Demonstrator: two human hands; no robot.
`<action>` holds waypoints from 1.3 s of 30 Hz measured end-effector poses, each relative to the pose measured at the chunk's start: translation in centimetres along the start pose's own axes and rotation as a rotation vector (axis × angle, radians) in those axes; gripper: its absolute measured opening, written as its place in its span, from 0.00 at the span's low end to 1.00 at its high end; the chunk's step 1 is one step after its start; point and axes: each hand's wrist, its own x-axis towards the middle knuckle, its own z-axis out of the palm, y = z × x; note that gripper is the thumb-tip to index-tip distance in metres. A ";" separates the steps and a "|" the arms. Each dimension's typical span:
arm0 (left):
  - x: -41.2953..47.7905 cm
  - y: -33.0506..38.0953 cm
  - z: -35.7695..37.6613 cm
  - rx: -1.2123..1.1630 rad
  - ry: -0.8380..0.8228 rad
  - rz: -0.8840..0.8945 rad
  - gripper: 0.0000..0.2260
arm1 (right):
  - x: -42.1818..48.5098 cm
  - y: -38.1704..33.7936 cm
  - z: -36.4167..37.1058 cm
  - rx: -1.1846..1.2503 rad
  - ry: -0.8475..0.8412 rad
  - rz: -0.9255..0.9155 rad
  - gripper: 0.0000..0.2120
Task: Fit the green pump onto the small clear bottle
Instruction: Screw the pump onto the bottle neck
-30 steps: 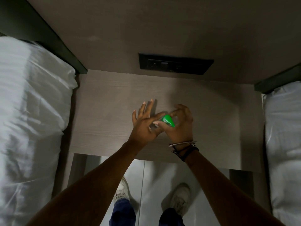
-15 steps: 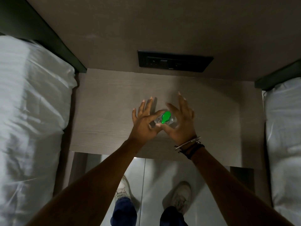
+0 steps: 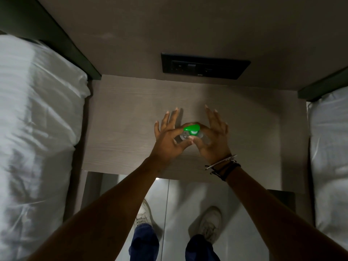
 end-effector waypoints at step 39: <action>0.6 -0.7 0.7 -0.021 -0.073 -0.034 0.22 | -0.6 -1.2 1.9 0.318 0.178 0.198 0.32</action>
